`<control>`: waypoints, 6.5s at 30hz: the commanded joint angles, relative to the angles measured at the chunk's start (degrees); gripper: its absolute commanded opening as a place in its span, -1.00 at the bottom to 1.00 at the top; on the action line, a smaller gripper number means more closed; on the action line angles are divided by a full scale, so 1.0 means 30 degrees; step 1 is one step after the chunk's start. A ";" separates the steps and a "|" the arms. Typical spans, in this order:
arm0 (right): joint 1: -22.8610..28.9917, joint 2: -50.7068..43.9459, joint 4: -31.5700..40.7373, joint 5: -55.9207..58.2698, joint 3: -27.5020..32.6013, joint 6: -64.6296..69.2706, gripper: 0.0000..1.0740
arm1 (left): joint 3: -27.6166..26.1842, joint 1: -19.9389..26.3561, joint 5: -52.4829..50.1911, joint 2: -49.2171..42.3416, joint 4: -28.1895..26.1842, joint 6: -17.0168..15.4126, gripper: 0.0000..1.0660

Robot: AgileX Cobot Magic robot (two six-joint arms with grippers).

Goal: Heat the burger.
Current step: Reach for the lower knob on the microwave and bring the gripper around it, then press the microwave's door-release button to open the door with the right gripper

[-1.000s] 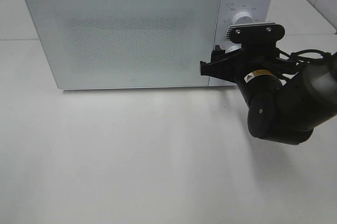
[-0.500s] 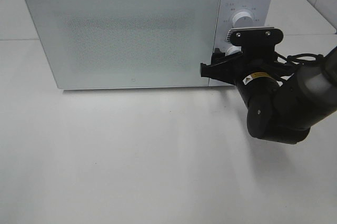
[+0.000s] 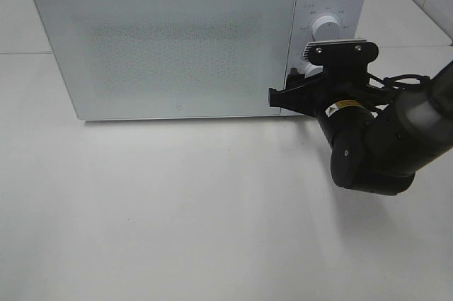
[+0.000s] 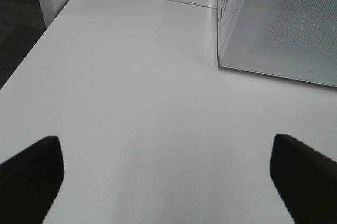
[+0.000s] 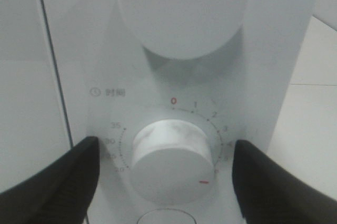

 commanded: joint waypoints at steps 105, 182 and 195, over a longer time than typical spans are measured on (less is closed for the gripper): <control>-0.0076 -0.0115 -0.0115 -0.4374 -0.0095 3.3251 -0.20 | -0.0038 0.0000 -0.0057 -0.0344 -0.0095 0.0019 0.88; -0.0076 -1.7494 -0.6322 2.2040 0.5653 0.5634 0.47 | -0.0038 0.0000 -0.0057 -0.0344 -0.0095 0.0019 0.88; -0.0076 -2.2746 -1.1688 3.8159 0.0764 0.5290 0.41 | -0.0038 0.0000 -0.0057 -0.0344 -0.0095 0.0019 0.88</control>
